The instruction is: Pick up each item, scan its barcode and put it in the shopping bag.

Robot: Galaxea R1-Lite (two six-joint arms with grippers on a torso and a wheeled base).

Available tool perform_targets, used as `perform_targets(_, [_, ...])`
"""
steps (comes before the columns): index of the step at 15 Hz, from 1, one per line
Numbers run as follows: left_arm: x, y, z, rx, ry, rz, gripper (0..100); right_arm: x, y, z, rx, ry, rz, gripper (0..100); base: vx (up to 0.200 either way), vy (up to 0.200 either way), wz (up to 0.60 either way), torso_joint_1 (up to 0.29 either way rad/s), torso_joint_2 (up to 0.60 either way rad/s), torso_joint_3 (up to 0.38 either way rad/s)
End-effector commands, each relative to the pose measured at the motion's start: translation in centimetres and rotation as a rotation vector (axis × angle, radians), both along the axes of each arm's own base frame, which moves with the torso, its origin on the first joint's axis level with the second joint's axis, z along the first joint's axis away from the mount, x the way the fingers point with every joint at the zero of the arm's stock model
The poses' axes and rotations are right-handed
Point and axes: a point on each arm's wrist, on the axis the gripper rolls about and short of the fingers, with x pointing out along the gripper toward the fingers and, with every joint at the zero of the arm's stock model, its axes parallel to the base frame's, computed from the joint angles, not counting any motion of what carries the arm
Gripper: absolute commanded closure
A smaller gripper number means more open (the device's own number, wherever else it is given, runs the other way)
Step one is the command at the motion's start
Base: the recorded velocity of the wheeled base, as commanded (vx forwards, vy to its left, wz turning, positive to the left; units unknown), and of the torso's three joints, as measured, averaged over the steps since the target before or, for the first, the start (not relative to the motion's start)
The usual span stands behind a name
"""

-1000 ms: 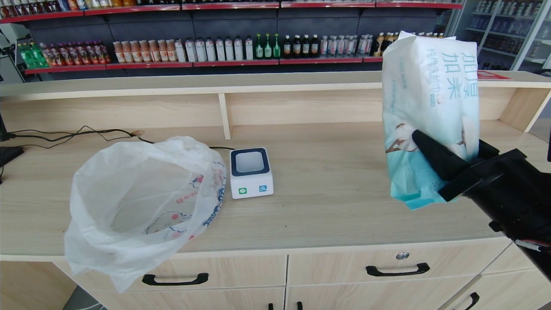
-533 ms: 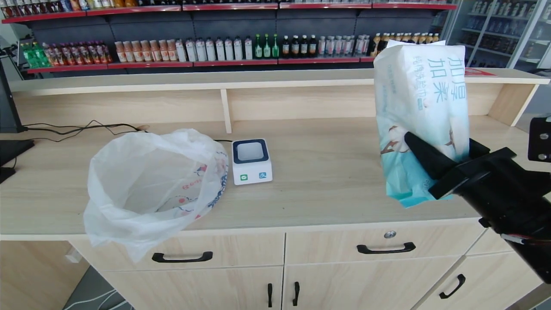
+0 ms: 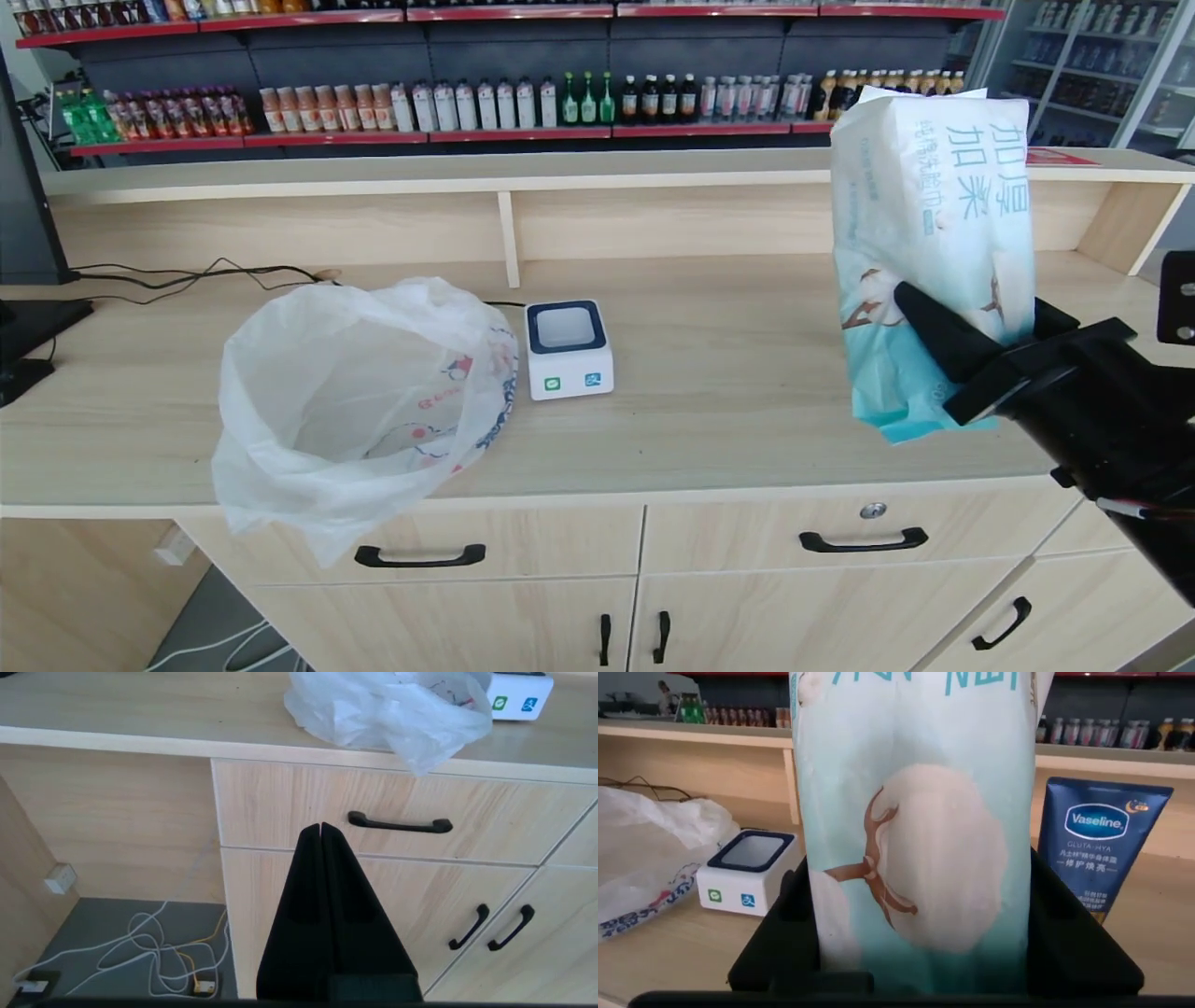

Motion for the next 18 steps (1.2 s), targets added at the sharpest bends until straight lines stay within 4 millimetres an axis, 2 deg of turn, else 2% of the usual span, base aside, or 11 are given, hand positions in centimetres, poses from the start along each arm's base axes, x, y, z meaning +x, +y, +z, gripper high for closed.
perform_targets(1, [0.0,0.0,0.0,-0.001,0.000,0.000,100,-0.4,-0.3,0.3,0.005,-0.015,-0.008,100,0.000,0.200,0.00,0.027,0.01,-0.002])
perform_targets(8, [0.0,0.0,0.0,-0.001,0.000,0.000,100,-0.5,-0.6,-0.5,-0.006,0.016,-0.018,100,0.000,0.200,0.00,-0.001,0.00,0.004])
perform_targets(13, [0.0,0.0,0.0,-0.001,0.000,0.000,100,0.6,-0.7,-1.2,-0.017,0.049,-0.037,100,0.000,0.200,0.00,0.003,0.00,0.002])
perform_targets(18, [0.0,0.0,0.0,0.001,0.000,0.000,100,2.3,-0.8,-2.7,-0.040,0.109,-0.070,100,0.000,0.000,0.00,0.000,0.00,0.000])
